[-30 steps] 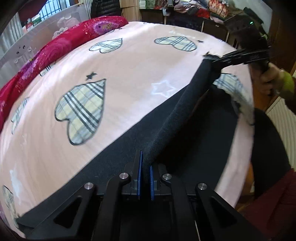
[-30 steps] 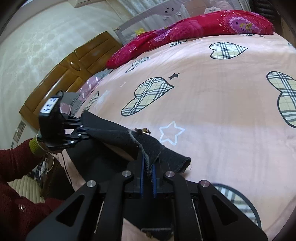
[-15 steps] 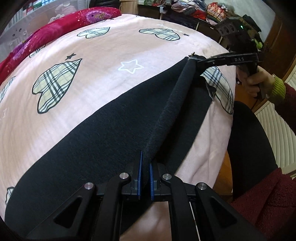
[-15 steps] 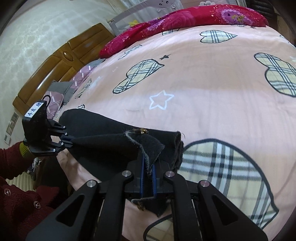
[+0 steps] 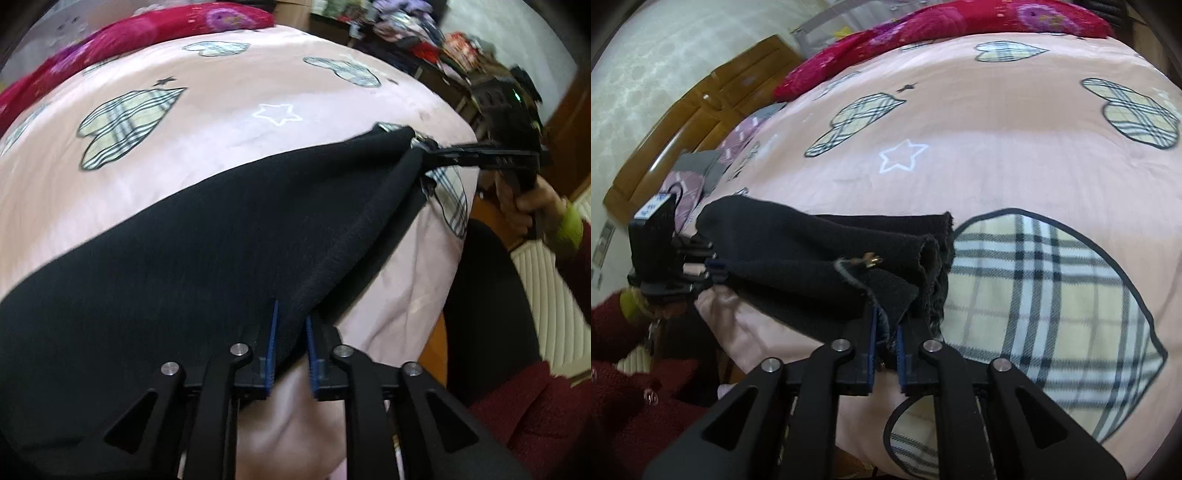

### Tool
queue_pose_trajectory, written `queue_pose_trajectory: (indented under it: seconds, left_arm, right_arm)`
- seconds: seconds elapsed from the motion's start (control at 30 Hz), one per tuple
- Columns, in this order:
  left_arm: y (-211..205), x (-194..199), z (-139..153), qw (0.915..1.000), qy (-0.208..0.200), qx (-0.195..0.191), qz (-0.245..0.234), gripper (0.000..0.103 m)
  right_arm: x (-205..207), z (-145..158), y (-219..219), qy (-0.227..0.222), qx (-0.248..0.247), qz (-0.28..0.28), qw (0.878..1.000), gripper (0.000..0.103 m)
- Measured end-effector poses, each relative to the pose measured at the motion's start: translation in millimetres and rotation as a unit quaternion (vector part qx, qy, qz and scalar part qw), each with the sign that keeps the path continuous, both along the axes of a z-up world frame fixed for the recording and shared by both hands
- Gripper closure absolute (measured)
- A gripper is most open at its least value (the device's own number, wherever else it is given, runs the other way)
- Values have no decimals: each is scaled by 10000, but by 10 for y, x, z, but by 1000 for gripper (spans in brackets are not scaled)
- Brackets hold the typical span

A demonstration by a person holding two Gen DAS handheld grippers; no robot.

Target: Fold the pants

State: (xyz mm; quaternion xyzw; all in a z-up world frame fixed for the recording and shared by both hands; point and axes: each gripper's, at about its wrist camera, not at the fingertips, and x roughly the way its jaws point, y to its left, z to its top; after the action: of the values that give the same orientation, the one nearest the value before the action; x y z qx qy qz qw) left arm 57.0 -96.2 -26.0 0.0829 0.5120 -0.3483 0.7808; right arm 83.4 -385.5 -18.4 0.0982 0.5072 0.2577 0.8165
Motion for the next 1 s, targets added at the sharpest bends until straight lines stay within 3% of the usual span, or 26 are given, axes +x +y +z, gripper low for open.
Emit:
queue_pose_trajectory:
  seconds: [0.07,0.1,0.13,0.23,0.37,0.47,0.53,0.63,0.77,1.0]
  left_arm:
    - [155,-65,46,9994,83,-195,267,81]
    - [224,-90,64,9989,89,-236,404,73]
    - [295,-117,76,9981,94,-249,552,66]
    - [628,-227,118,9923,153,-451,1140,62]
    - [1171,-336,177,9755,209,-670,2084,50]
    - [1633,-406,209,9553,207,-811,2834,49]
    - [1951,-424,216,9376,196,-894,3354,47]
    - [2481,-378,179,9028,330,-1069,4153,46]
    - [2915,-313,193,8745,277,-1087,4718,42]
    - [3499,-51,32,8251,478,-895,5558,39]
  right_arm:
    - [-68,94,-16,-72,-249,-239,9994,63]
    - [-105,131,-26,-114,-381,-339,9986,46]
    - [-154,207,-43,-233,-510,-458,9974,38]
    - [-277,446,-44,-601,-411,-622,9954,38]
    - [-323,604,286,-796,-227,-316,9961,38]
    - [-304,592,757,-788,-29,196,9967,38]
    - [-285,545,1148,-768,81,583,9953,38]
    - [-267,451,1755,-781,49,1165,9901,38]
    - [-305,320,2497,-854,-160,1821,9794,38]
    - [-314,244,3315,-1231,-728,2405,9601,38]
